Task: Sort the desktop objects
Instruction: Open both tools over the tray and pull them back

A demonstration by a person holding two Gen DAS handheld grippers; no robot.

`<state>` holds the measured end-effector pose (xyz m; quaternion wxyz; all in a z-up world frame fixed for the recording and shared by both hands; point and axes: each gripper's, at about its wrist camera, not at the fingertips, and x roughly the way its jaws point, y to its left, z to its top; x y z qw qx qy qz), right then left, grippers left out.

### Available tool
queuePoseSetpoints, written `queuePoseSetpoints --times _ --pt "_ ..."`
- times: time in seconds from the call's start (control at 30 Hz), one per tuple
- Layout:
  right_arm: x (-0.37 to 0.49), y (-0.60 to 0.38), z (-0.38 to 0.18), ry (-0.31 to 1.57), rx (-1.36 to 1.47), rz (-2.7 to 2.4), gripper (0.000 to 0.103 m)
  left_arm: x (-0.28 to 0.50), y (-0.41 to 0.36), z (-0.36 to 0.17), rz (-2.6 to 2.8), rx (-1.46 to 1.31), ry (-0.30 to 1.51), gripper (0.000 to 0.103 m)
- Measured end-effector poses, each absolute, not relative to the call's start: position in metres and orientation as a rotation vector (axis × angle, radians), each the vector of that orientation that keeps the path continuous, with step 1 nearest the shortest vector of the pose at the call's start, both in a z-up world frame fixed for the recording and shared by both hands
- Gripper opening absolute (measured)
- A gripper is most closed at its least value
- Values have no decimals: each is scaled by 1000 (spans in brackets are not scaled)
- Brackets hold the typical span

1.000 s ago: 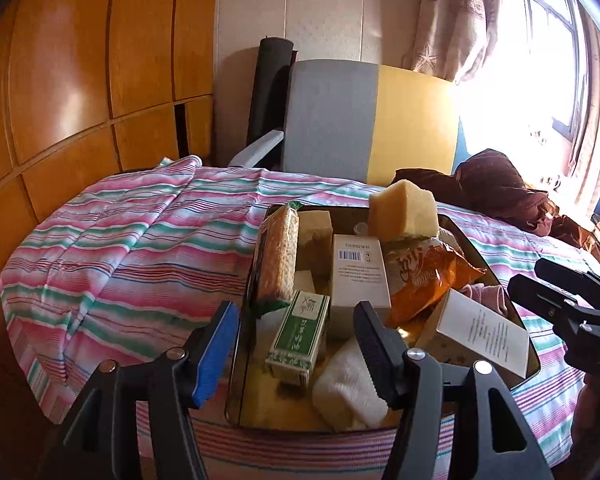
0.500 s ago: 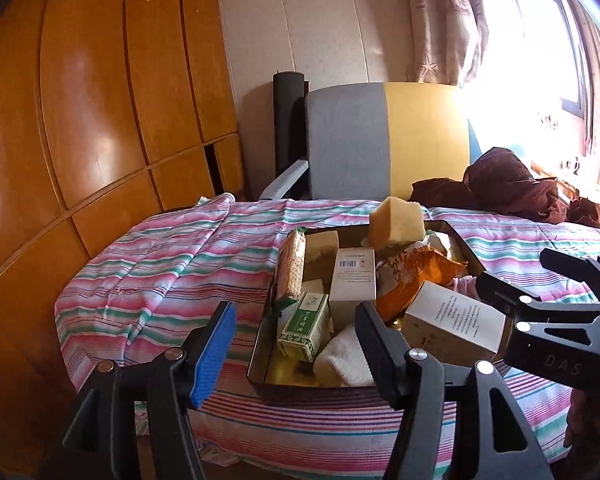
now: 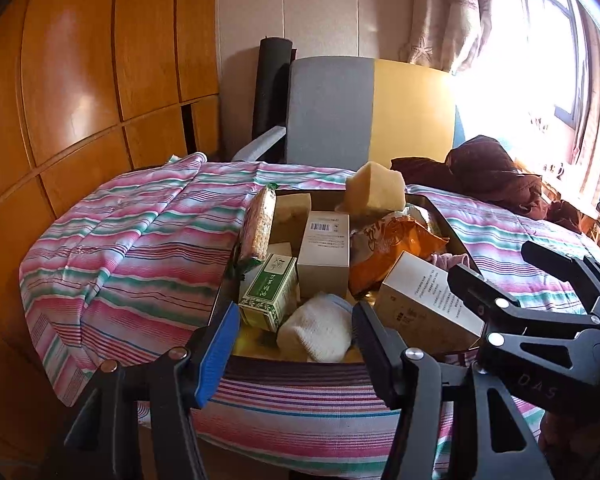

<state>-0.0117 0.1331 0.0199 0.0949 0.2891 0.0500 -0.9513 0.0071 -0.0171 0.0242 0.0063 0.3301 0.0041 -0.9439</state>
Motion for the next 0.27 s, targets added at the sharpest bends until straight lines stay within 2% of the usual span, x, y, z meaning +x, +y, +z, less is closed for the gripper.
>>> queuePoseSetpoints --times 0.1,0.27 --pt "-11 131 20 164 851 -2822 94 8 -17 24 -2946 1000 -4 48" --pt "-11 130 20 179 839 -2830 94 8 -16 25 -2940 1001 -22 47"
